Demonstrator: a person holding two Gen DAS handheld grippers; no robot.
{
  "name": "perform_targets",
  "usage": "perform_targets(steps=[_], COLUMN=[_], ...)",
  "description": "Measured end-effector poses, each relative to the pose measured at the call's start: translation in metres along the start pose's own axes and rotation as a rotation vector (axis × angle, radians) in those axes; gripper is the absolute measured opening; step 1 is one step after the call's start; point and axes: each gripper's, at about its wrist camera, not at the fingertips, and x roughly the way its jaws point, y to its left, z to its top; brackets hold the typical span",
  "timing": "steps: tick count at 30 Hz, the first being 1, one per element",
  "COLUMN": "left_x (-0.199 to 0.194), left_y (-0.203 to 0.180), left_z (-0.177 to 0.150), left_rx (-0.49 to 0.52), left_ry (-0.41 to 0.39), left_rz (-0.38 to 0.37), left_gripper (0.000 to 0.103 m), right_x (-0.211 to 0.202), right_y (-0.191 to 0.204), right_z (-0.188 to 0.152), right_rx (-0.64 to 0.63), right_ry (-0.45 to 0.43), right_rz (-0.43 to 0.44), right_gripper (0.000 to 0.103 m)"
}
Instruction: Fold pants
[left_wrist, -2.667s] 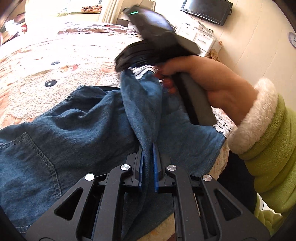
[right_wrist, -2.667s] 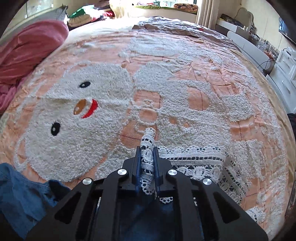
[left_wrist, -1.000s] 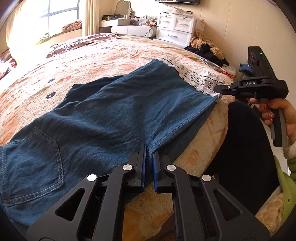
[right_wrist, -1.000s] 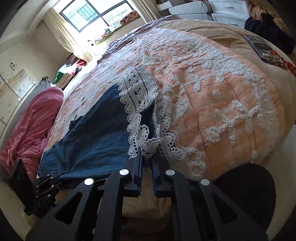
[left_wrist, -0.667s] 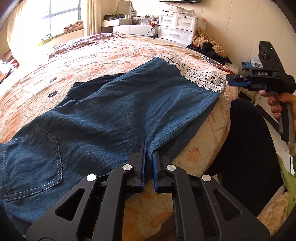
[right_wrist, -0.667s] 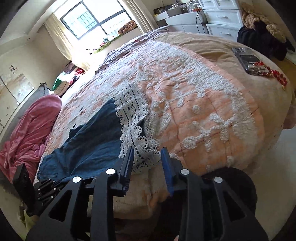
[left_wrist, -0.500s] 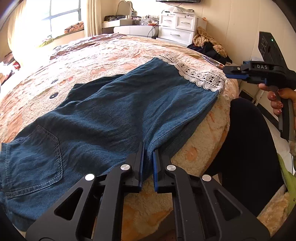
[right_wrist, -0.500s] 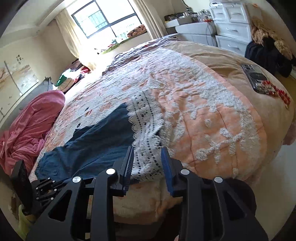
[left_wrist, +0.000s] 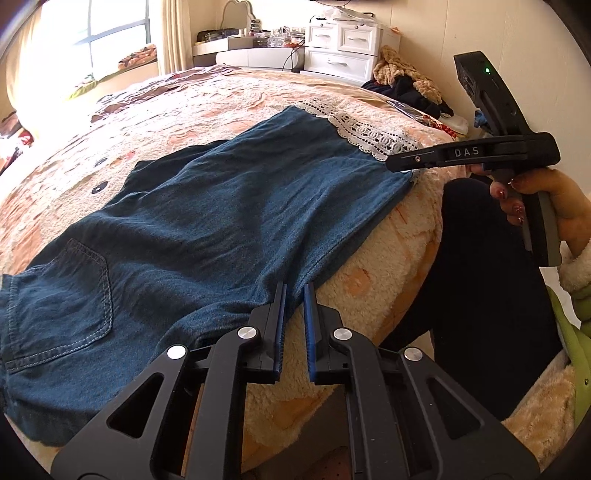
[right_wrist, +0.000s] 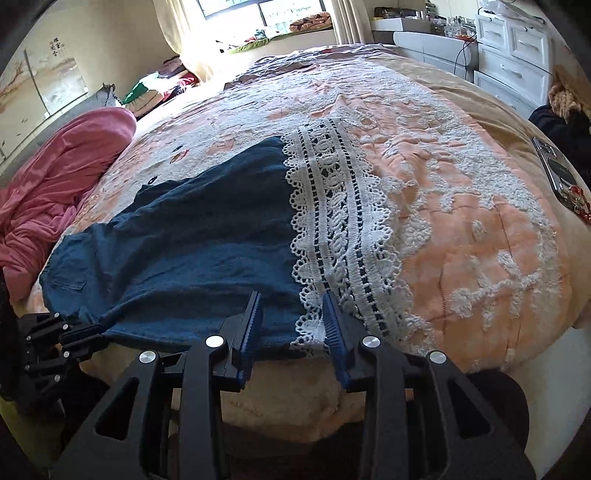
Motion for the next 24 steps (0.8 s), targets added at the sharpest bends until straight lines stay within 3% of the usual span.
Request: perform_targets(steps=[3,7,9,15,18,24], left_x=[-0.015,-0.046,-0.053,-0.049,-0.042,-0.048], left_y=[0.006,0.025,0.037,0.07,0.077,0.109], left_z=[0.002,0.004,0.003,-0.008,-0.016,-0.034], left_rx=[-0.031,-0.074,-0.104,-0.209,-0.219,-0.307], left_ry=[-0.033,-0.096,-0.096,-0.022,0.029,0.051], left_rz=[-0.001,0.065,0.138,0.261,0.329,0.341], left_gripper=[0.006,0.031,0.031,0.033,0.04,0.044], right_x=[-0.002,-0.02,-0.026,-0.024,-0.01,0.019], right_y=[-0.002,0.009,0.018,0.076,0.098,0.088], right_z=[-0.002,-0.003,-0.002,-0.001,-0.002,-0.015], right_rx=[0.001,-0.012,-0.025,-0.174,-0.229,-0.219], right_ry=[-0.005,-0.045,-0.061,-0.068,-0.043,0.05], right_rz=[0.015,0.046,0.065,0.152,0.161,0.107], right_gripper=[0.033,0.041,0.042,0.047,0.047,0.047])
